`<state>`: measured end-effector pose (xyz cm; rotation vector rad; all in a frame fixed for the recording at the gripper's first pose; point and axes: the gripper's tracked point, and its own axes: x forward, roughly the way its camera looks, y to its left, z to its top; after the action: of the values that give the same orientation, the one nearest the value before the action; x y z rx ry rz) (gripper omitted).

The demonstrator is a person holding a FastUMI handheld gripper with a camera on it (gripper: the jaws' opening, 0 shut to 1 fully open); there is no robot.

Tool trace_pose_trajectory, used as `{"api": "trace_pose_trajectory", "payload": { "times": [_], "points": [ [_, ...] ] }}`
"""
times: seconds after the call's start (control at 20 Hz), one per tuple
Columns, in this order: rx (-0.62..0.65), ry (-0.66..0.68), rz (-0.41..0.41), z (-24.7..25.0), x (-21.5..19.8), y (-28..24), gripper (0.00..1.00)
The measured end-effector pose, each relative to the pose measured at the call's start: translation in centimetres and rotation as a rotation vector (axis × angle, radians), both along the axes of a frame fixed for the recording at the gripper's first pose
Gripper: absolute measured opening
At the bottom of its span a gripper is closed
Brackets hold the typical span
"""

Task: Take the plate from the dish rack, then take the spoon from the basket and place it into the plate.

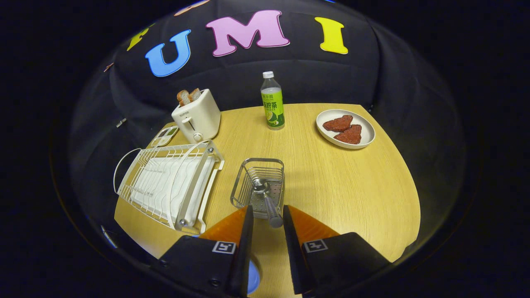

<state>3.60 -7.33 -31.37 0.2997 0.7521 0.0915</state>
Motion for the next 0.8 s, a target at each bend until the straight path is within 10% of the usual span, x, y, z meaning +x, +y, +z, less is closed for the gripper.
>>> {"api": "trace_pose_trajectory", "payload": {
  "times": [0.25,0.8],
  "points": [
    [0.043,0.025,-0.014,0.1,0.1,0.6,0.17],
    [0.039,-0.081,-0.077,4.6,-1.5,-0.7,0.13]
  ]
}}
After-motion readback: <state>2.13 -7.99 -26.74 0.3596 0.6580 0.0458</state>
